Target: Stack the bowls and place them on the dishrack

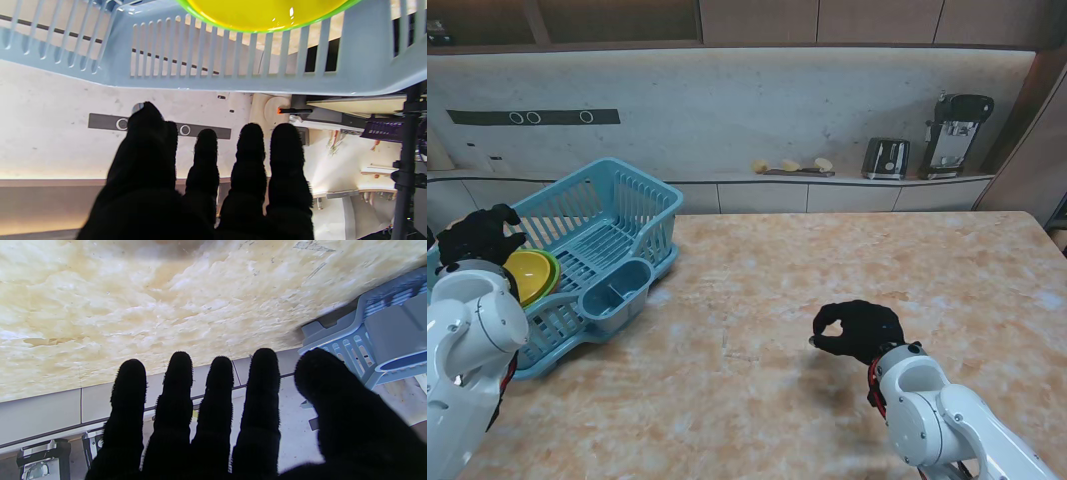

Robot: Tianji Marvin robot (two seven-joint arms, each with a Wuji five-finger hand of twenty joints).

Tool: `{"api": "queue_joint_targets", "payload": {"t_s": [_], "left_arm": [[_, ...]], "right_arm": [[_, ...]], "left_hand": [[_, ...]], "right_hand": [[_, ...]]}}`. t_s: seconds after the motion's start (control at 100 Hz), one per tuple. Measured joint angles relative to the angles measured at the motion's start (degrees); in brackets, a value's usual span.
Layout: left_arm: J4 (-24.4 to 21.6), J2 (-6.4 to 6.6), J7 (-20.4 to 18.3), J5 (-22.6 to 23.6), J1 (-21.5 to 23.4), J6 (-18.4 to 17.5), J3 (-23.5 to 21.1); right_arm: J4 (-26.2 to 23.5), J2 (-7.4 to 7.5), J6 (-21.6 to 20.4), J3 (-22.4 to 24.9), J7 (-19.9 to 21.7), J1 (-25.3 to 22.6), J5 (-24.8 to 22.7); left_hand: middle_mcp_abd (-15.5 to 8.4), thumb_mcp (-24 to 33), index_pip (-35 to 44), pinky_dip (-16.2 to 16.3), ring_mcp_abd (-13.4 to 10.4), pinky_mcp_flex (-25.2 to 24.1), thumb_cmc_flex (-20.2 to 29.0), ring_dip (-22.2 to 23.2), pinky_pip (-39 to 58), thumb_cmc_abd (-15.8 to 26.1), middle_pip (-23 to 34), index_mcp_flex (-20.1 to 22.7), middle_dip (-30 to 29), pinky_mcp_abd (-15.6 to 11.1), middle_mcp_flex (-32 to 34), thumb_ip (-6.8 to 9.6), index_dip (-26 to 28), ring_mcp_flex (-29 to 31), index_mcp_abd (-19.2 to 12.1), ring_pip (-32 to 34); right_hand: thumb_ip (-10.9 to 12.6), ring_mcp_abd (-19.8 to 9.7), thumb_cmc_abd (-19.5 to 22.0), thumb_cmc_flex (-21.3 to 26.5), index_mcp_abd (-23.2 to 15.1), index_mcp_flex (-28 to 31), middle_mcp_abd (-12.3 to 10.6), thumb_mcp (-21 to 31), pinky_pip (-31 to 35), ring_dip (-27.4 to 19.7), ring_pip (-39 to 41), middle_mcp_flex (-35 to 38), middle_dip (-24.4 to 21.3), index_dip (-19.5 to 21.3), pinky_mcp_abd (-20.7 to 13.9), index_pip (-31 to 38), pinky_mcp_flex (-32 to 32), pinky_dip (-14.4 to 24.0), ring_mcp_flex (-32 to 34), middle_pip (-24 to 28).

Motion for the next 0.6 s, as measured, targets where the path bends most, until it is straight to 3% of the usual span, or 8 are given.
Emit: {"api": "queue_joint_targets", "payload": {"t_s": [0.12, 0.6], "left_arm": [[-1.54, -0.2, 1.48, -0.36, 1.22, -2.84, -0.71], [-7.32, -1.14, 9.19, -4.35, 6.54, -8.64, 0.21]], "right_arm": [[0.11, -0.02, -0.62, 0.21, -0.46, -0.06, 0.32], [0.16, -0.24, -2.71, 1.77, -2.91, -1.11, 1.3]], "left_hand": [[-0.7, -0.01, 2.44, 0.0, -0.94, 0.84, -0.01, 1.08, 0.0, -0.68, 1.07, 0.04, 1.59, -0.57, 2.23, 0.0, 1.34, 1.44, -1.17, -0.01], [-2.24, -0.24, 5.76, 0.0, -2.17, 2.56, -0.56, 3.93, 0.65, -1.53, 2.33, 0.72, 4.72, -0.45, 4.38, 0.0, 3.32, 4.42, -2.68, 0.49]], "right_hand": [[0.0, 0.0, 0.0, 0.0, 0.0, 0.0, 0.0, 0.0, 0.0, 0.0, 0.0, 0.0, 0.0, 0.0, 0.0, 0.0, 0.0, 0.01, 0.0, 0.0], [0.0, 0.0, 0.0, 0.0, 0.0, 0.0, 0.0, 0.0, 0.0, 0.0, 0.0, 0.0, 0.0, 0.0, 0.0, 0.0, 0.0, 0.02, 0.0, 0.0]]}}
